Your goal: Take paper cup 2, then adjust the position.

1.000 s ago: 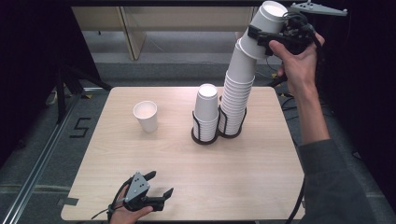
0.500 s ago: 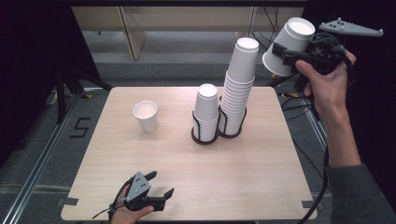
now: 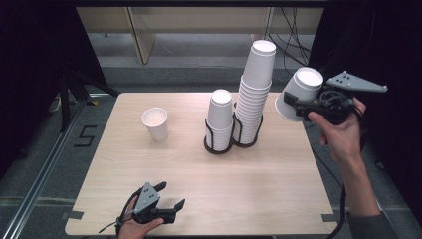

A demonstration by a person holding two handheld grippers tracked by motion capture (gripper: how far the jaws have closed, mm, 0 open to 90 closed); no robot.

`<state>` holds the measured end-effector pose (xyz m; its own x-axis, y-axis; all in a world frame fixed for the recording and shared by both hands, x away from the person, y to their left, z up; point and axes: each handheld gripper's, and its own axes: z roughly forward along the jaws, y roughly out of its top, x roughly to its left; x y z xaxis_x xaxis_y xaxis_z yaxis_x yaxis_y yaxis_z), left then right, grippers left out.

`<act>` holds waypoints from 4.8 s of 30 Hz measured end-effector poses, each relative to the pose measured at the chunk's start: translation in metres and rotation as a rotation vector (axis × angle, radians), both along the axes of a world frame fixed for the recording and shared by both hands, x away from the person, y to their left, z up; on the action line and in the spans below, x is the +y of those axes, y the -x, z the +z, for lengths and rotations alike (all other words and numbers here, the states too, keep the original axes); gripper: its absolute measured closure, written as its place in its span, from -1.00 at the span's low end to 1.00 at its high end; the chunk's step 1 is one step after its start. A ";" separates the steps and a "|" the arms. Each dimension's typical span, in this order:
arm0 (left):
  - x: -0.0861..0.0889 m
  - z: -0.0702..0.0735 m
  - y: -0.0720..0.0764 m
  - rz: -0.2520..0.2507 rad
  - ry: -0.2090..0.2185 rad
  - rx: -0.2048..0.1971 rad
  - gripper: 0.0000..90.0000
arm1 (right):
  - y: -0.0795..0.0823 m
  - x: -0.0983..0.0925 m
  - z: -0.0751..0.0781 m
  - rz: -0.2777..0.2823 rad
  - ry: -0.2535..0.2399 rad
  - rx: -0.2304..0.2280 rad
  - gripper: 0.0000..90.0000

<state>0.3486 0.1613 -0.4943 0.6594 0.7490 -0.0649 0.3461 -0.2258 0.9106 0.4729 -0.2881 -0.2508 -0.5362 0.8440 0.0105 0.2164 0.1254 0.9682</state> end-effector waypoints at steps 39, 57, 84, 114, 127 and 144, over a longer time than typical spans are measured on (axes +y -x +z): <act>0.000 -0.002 -0.005 0.011 -0.013 -0.016 -0.68 | 0.039 0.113 -0.157 0.350 0.054 0.182 -0.59; -0.001 -0.001 -0.003 0.004 0.008 -0.029 -0.68 | 0.052 0.142 -0.174 0.439 0.094 0.201 -0.59; -0.044 -0.003 -0.005 -0.191 0.099 -0.127 -0.68 | 0.062 0.174 -0.178 0.516 0.086 0.180 -0.59; -0.054 -0.007 -0.010 -0.215 0.200 -0.083 -0.98 | 0.076 0.198 -0.181 0.643 0.004 0.203 -0.58; -0.055 -0.005 -0.011 -0.226 0.164 -0.087 -0.85 | 0.075 0.196 -0.183 0.644 0.015 0.207 -0.63; -0.051 -0.001 -0.012 -0.329 -0.112 -0.088 -0.79 | 0.070 0.166 -0.158 0.666 0.079 0.287 -0.63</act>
<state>0.3608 0.1103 -0.4952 0.8657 0.4952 0.0732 0.1601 -0.4124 0.8968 0.4033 -0.1221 -0.4093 -0.9214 0.3438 0.1810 0.3143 0.3859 0.8674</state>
